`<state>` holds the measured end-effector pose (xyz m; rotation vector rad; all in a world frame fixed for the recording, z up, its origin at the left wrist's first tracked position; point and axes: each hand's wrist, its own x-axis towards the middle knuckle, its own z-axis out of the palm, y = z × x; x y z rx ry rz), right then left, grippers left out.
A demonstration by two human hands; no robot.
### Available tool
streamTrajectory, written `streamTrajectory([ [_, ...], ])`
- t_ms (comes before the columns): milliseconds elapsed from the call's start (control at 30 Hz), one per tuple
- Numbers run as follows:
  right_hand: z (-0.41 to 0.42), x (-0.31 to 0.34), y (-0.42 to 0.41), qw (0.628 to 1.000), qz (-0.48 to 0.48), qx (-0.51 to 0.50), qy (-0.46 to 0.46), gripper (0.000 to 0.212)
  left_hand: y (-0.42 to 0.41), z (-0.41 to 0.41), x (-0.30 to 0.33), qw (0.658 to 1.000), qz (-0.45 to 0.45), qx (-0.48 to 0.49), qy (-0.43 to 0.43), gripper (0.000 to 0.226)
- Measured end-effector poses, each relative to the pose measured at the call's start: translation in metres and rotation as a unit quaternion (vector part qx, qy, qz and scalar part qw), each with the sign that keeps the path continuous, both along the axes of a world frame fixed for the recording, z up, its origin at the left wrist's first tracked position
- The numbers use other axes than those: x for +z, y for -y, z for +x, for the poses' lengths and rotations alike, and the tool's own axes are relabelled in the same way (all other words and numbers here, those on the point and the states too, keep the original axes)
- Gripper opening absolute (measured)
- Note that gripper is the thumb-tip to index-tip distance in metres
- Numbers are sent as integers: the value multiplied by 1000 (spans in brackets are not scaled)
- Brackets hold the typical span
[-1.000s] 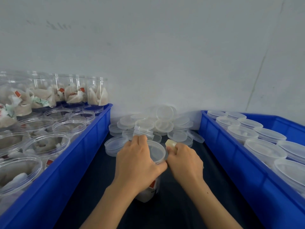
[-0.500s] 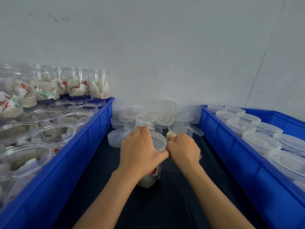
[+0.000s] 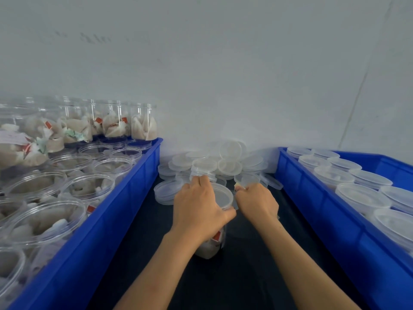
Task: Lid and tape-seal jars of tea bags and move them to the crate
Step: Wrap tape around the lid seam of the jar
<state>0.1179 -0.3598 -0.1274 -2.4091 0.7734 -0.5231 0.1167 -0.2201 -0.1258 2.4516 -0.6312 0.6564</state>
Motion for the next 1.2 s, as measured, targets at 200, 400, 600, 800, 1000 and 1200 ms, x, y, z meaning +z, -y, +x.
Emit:
streamTrajectory([
  [200,12,-2,1,1000,-7,-11,-15,33,0,3,-1,1000,1,5,0,71],
  [400,16,1,-1,1000,3,-2,-26,29,1,1,2,1000,-3,-2,-15,73],
  [600,10,20,48,998,-27,-53,-3,40,-12,-9,-2,996,-6,-72,-44,81],
  [800,9,6,37,997,-5,63,43,44,-5,1,-4,998,4,-57,-20,82],
  [1000,-5,-3,27,973,158,153,62,28,-5,-2,-1,998,15,-52,-13,80],
  [1200,-24,-18,32,966,176,188,-7,23,-6,-1,0,998,25,-52,-22,81],
])
